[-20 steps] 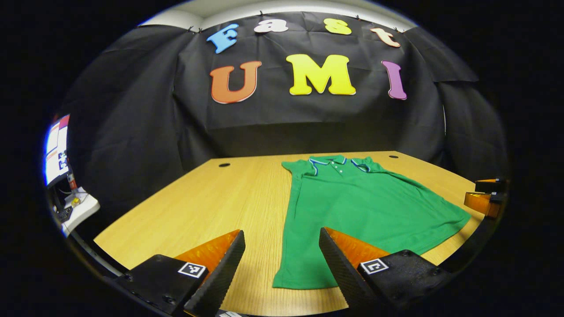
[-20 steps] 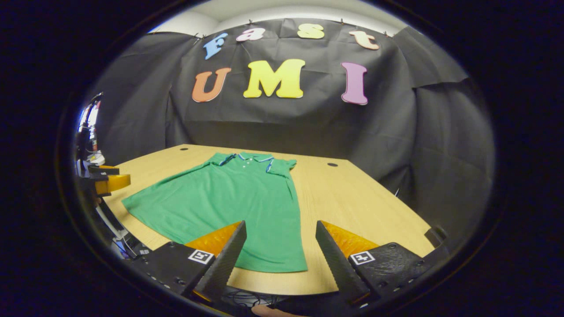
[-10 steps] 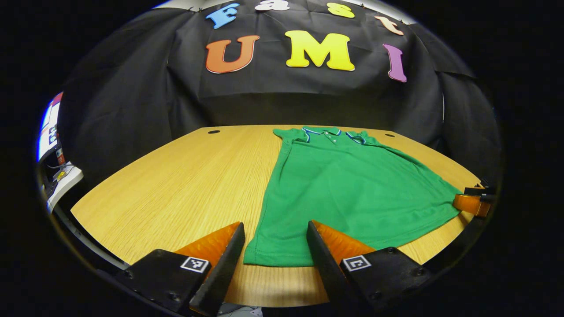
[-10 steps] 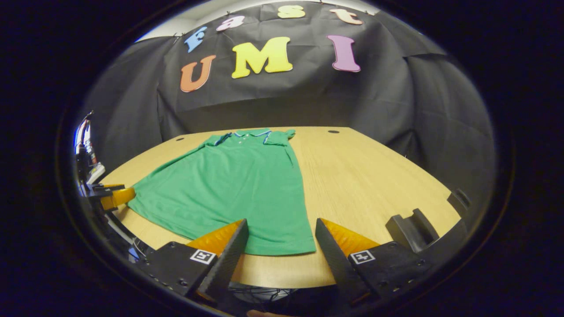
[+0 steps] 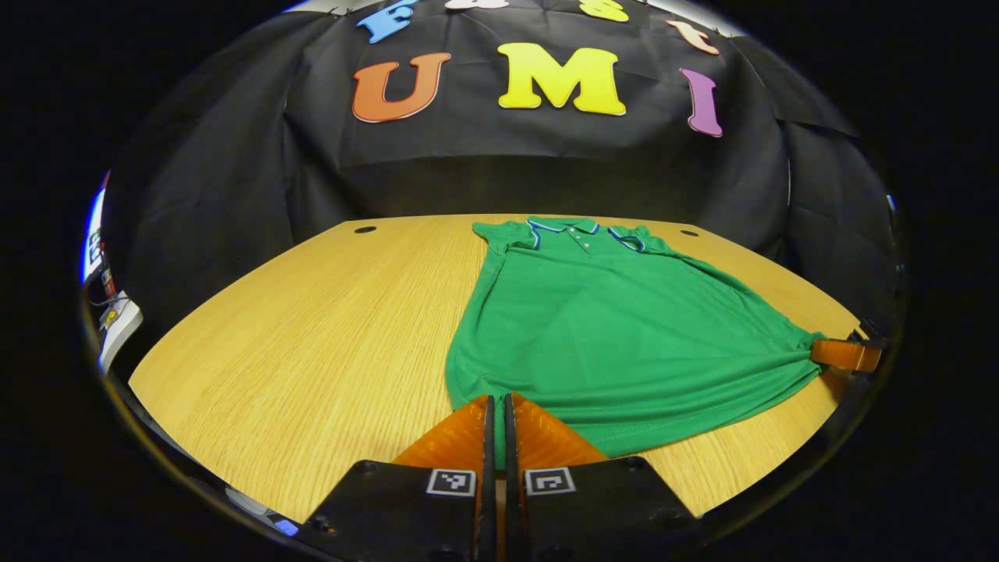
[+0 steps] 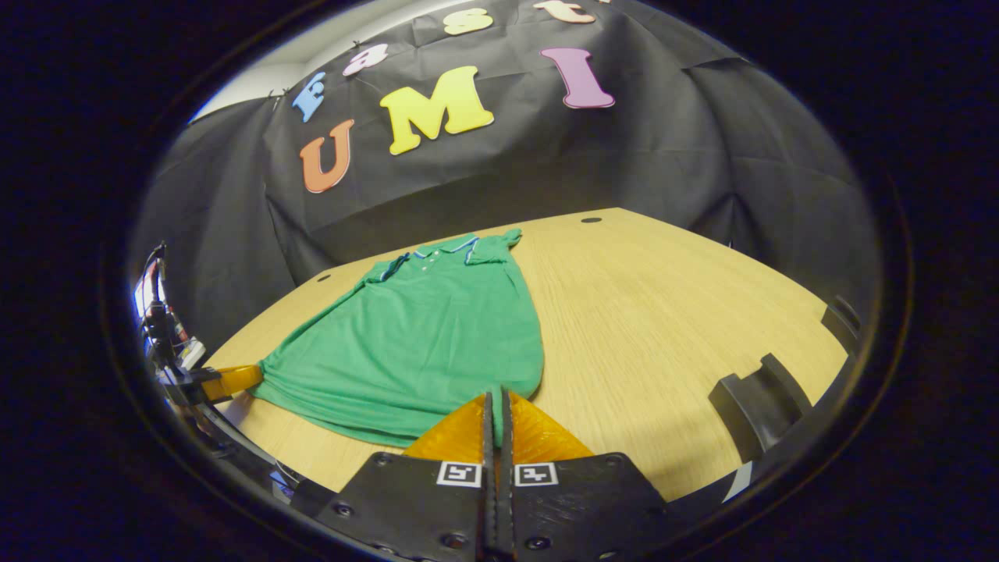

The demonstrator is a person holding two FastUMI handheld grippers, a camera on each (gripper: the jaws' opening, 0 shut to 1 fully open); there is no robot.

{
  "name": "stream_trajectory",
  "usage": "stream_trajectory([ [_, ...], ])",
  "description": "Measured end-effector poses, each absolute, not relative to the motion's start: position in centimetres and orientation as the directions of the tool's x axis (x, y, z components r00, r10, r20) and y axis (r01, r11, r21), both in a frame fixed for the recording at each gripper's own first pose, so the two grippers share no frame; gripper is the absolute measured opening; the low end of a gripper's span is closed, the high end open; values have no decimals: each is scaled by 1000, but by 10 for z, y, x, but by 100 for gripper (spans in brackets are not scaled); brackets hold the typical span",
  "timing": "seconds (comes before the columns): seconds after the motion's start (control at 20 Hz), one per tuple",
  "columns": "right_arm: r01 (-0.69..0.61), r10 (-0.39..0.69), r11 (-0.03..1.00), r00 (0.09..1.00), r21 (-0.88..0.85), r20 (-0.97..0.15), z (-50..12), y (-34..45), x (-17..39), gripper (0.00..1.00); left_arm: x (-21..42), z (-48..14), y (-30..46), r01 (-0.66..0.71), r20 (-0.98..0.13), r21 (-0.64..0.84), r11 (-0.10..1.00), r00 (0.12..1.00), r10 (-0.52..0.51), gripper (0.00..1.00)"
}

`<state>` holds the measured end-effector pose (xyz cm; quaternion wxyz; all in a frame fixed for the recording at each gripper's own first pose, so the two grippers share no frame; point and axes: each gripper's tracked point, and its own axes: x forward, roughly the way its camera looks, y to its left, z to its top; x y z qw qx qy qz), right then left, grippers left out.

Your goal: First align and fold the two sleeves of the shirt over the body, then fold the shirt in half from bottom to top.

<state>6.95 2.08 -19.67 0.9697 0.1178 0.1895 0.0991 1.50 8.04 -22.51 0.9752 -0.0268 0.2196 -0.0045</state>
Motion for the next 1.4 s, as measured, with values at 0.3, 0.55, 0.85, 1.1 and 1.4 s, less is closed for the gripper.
stream_trajectory([
  [0.3,-175,219,967,942,184,-256,-151,12,73,1,31,-188,77,4,-368,-40,999,930,-19,9],
  [0.55,-186,203,976,965,114,-167,-106,18,115,1,65,-150,81,15,-283,-31,999,959,-23,8],
  [0.85,-161,162,987,986,26,-42,-39,35,207,1,160,-110,94,-2,-218,-43,999,976,-7,8],
  [1.1,-123,122,991,992,44,25,19,54,288,1,255,-69,104,-6,-148,-17,1000,989,3,8],
  [1.4,-60,57,998,996,29,74,31,80,418,0,375,-58,112,-6,-78,-65,998,997,1,8],
])
